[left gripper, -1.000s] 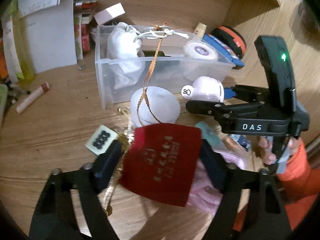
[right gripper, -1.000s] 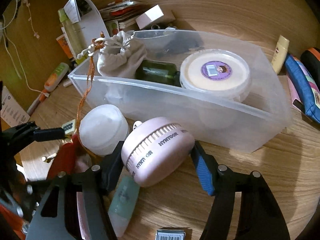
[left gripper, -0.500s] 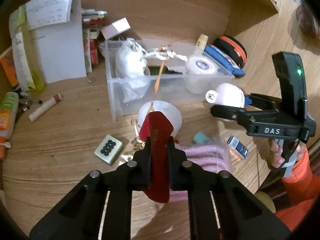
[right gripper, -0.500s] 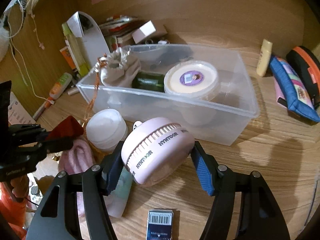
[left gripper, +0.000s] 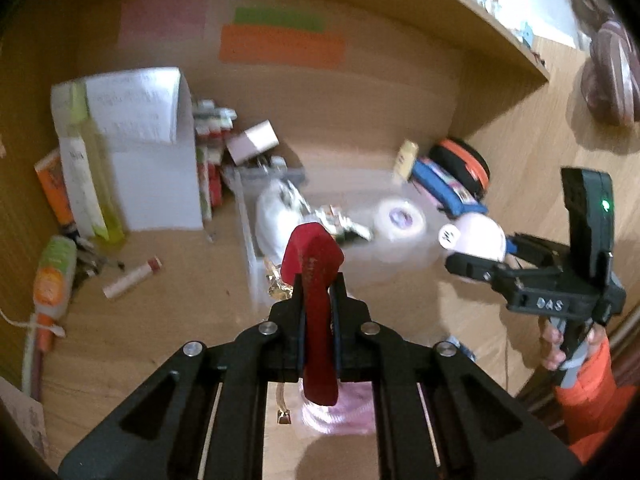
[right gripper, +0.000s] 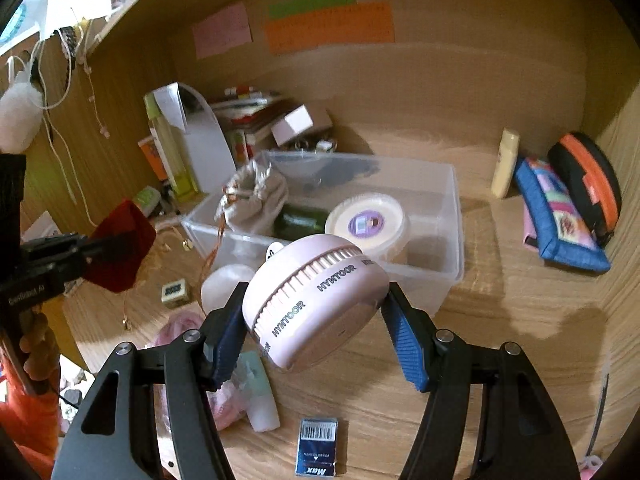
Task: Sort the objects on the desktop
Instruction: 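Place the pink fan and red pouch into the clear box and release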
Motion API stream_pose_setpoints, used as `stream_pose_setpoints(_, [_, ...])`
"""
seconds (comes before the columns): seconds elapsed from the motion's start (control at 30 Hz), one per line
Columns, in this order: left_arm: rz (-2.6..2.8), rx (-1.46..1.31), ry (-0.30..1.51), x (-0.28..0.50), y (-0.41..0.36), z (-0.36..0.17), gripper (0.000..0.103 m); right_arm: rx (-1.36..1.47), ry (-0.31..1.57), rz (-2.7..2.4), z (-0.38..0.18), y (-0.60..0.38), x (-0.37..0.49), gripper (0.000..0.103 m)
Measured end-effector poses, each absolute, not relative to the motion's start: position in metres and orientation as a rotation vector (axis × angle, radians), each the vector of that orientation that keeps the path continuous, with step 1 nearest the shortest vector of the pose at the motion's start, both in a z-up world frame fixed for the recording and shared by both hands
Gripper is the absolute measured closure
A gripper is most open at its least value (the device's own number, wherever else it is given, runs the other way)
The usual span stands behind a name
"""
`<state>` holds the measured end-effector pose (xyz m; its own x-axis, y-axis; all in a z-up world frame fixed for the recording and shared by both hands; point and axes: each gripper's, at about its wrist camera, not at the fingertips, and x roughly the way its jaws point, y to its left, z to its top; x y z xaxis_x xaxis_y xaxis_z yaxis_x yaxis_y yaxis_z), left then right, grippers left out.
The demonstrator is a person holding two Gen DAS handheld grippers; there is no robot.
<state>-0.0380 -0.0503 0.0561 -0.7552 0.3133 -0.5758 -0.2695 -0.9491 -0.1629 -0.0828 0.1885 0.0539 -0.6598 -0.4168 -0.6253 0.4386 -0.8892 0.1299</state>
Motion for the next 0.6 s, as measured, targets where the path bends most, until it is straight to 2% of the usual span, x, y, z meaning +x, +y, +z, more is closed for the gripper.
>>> stream_pose_setpoints(0.3, [2.741,-0.811,-0.117,-0.064,-0.051,0.086,0.094,0.842,0.001,-2.534,0.08,0.191,-0.096,0.041])
stream_pose_setpoints(0.6, [2.711,-0.829,-0.249,-0.11,-0.06,0.093,0.094,0.818,-0.015,-2.565,0.093,0.194,-0.127,0.041])
